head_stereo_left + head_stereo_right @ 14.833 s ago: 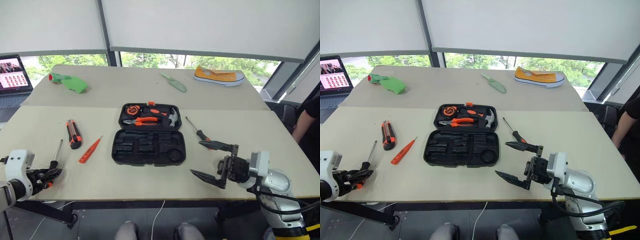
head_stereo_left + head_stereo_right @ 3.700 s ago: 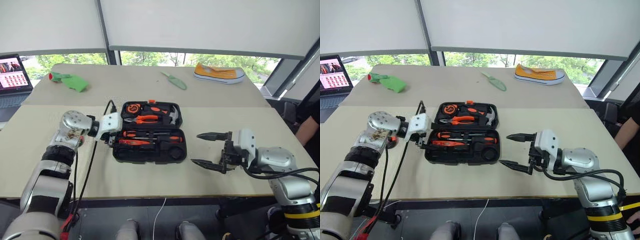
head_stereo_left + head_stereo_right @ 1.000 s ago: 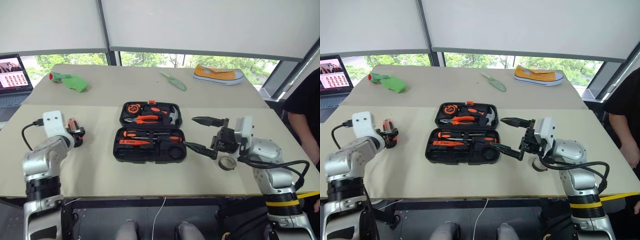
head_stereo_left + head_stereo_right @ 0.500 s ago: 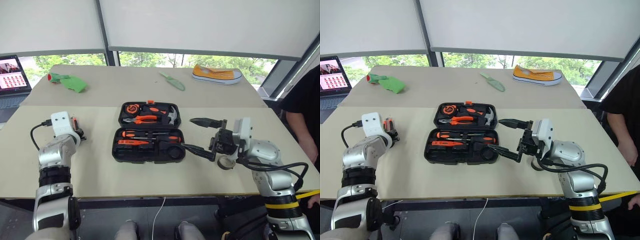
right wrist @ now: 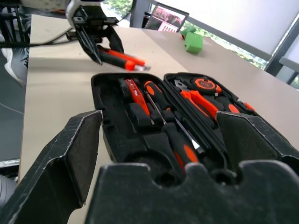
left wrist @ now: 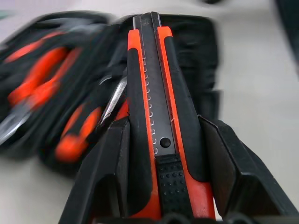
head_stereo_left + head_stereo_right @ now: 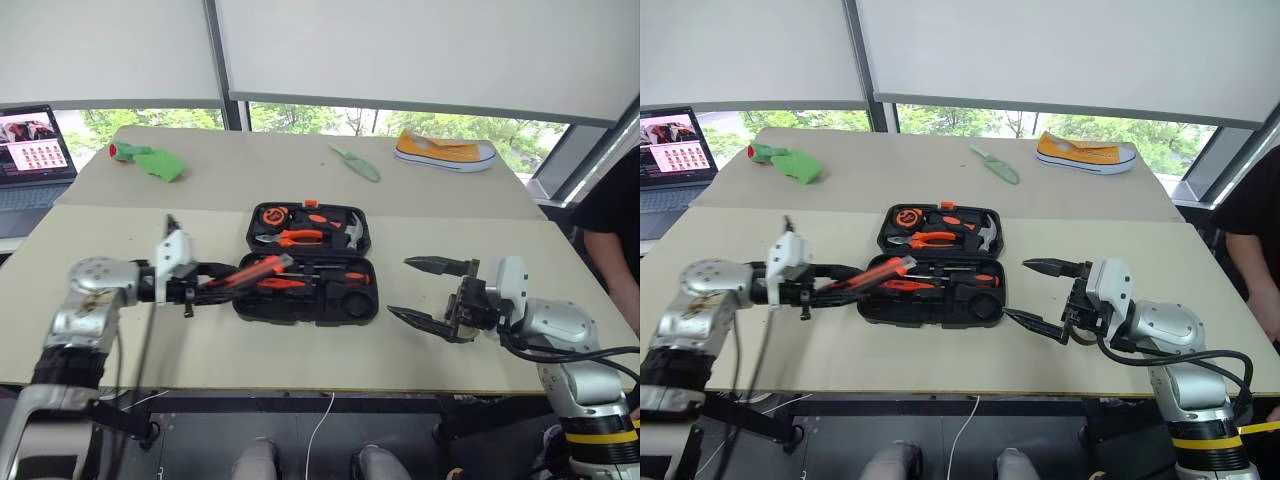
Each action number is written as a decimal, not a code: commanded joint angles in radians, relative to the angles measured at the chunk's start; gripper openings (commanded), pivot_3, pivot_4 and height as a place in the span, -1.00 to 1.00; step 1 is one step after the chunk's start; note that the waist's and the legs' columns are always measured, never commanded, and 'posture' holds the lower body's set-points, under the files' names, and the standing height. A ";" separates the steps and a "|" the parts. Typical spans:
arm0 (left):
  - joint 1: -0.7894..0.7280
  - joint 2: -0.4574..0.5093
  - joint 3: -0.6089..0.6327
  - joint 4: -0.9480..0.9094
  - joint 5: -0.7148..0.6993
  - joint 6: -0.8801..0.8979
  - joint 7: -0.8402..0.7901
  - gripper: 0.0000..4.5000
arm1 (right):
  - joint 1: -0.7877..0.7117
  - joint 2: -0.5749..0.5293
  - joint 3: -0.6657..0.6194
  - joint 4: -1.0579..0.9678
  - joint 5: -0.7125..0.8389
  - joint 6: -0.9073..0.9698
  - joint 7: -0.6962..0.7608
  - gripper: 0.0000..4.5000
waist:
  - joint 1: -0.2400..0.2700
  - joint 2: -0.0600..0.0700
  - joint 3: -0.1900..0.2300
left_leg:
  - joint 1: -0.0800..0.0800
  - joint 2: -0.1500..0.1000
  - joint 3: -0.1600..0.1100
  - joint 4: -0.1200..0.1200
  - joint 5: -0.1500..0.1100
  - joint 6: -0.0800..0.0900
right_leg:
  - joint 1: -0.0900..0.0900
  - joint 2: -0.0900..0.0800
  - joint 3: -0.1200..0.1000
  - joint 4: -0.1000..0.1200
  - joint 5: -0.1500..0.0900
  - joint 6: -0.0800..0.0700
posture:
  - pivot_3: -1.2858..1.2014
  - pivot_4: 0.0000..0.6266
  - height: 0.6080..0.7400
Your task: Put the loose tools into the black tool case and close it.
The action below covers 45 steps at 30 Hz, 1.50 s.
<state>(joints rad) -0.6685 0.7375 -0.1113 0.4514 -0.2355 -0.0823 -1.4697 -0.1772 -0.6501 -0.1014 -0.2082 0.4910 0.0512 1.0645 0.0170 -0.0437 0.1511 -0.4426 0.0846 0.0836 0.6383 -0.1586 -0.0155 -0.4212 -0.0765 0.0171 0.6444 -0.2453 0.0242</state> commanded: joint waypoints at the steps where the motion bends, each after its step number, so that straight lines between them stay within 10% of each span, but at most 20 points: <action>1: -0.086 -0.045 -0.066 0.088 0.096 -0.112 -0.003 -0.15 | 0.021 -0.015 -0.029 -0.066 0.015 0.014 -0.018 1.00 | -0.005 0.000 0.000 | 0.000 0.000 0.000 0.000 0.000 0.000 | 0.000 0.000 0.001 0.000 0.000 0.001 | 0.03 -0.52 1.00; 20: -0.161 -0.142 -0.135 0.199 0.204 -0.184 -0.006 -0.15 | 0.088 -0.043 -0.060 -0.130 0.036 0.073 -0.037 1.00 | -0.004 0.000 0.000 | -0.002 0.000 -0.001 0.003 -0.001 0.001 | 0.000 0.000 0.001 0.002 -0.001 0.002 | 0.03 -0.52 1.00; 27: -0.152 -0.160 -0.106 0.206 0.166 -0.196 -0.011 0.97 | 0.080 -0.041 -0.054 -0.115 0.034 0.071 -0.034 1.00 | -0.005 0.000 0.000 | -0.002 0.000 -0.001 0.004 -0.001 0.001 | 0.000 0.001 0.001 0.002 -0.001 0.003 | 0.03 -0.52 1.00; 33: -0.190 -0.191 0.051 0.275 -0.003 -0.136 -0.023 0.97 | 0.073 -0.036 -0.048 -0.102 0.032 0.070 -0.034 1.00 | -0.005 0.000 0.000 | -0.002 0.000 -0.002 0.004 0.000 0.001 | -0.001 0.001 0.001 0.002 -0.001 0.003 | 0.03 -0.52 1.00; 45: -0.113 -0.192 0.001 0.279 0.076 -0.223 -0.035 -0.86 | 0.080 -0.011 -0.036 -0.087 0.014 0.053 -0.050 1.00 | -0.005 0.000 0.000 | -0.002 -0.001 -0.002 0.005 -0.001 0.001 | 0.000 0.000 0.001 0.002 -0.001 0.003 | 0.03 -0.52 1.00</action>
<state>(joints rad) -0.7846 0.5522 -0.1004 0.7533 -0.1733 -0.2738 -1.5101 -0.0938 -0.6632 -0.1259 -0.2859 0.5035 0.1261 1.0208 0.0124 -0.0437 0.1512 -0.4449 0.0840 0.0818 0.6429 -0.1591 -0.0143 -0.4211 -0.0761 0.0179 0.6466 -0.2463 0.0269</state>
